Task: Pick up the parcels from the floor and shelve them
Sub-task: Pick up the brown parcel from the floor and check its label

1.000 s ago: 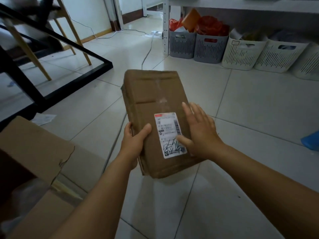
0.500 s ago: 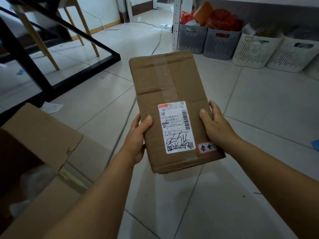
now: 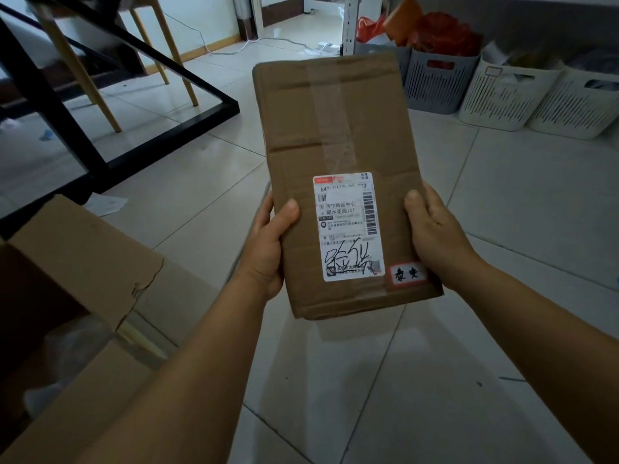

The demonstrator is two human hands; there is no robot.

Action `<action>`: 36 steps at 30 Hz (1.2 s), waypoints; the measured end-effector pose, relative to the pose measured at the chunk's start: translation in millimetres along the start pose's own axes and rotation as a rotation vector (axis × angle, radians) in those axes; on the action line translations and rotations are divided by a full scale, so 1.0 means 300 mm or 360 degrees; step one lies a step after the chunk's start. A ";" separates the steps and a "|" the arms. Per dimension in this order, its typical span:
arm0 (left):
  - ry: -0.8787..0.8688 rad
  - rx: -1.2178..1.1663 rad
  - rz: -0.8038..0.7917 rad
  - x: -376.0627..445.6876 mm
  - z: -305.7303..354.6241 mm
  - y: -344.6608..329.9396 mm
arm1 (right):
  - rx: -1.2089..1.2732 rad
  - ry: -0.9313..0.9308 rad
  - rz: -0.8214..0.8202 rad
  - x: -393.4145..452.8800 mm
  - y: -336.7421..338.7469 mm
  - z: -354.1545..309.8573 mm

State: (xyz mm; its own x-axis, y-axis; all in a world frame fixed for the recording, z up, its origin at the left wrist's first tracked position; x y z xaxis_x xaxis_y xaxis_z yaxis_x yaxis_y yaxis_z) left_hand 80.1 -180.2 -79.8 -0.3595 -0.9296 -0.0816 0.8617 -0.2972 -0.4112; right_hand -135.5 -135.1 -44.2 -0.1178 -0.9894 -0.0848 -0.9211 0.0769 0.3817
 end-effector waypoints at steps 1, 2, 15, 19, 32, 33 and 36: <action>-0.0012 -0.0008 -0.0010 0.003 0.006 -0.001 | 0.0003 0.0008 0.0012 0.001 0.003 -0.007; -0.0021 -0.0012 -0.0019 0.006 0.012 -0.002 | 0.0004 0.0015 0.0030 0.005 0.006 -0.014; -0.0034 -0.0019 -0.0037 0.021 0.027 -0.002 | -0.0045 -0.0024 0.0080 0.005 0.005 -0.045; 0.0055 0.0010 -0.0060 0.028 0.019 0.003 | -0.0003 -0.0116 0.0065 0.017 0.000 -0.021; 0.0783 0.0036 0.0295 -0.083 0.074 -0.044 | 0.0221 -0.0960 -0.0251 -0.034 0.012 -0.057; 0.0778 0.0045 0.0290 -0.110 0.096 -0.055 | 0.0252 -0.0996 -0.0256 -0.053 0.026 -0.082; 0.0782 0.0021 0.0303 -0.216 0.217 -0.124 | 0.0268 -0.1125 -0.0262 -0.113 0.095 -0.206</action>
State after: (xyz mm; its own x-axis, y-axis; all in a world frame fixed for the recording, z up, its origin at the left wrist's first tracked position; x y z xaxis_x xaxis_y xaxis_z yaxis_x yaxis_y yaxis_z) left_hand 94.8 -123.0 0.0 -0.3189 -0.7565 -0.5709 0.9314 -0.1389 -0.3363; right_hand -134.7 -106.9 26.5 -0.1313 -0.6792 -0.7221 -0.9852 0.0084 0.1712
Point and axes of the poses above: each hand's wrist, its own x-axis towards the middle knuckle, its own y-axis out of the back of the hand, z = x × y, the point moved 1 cm from there along x, towards the middle knuckle, and after that the axes turned 11 degrees about -z, right-handed, at the moved point
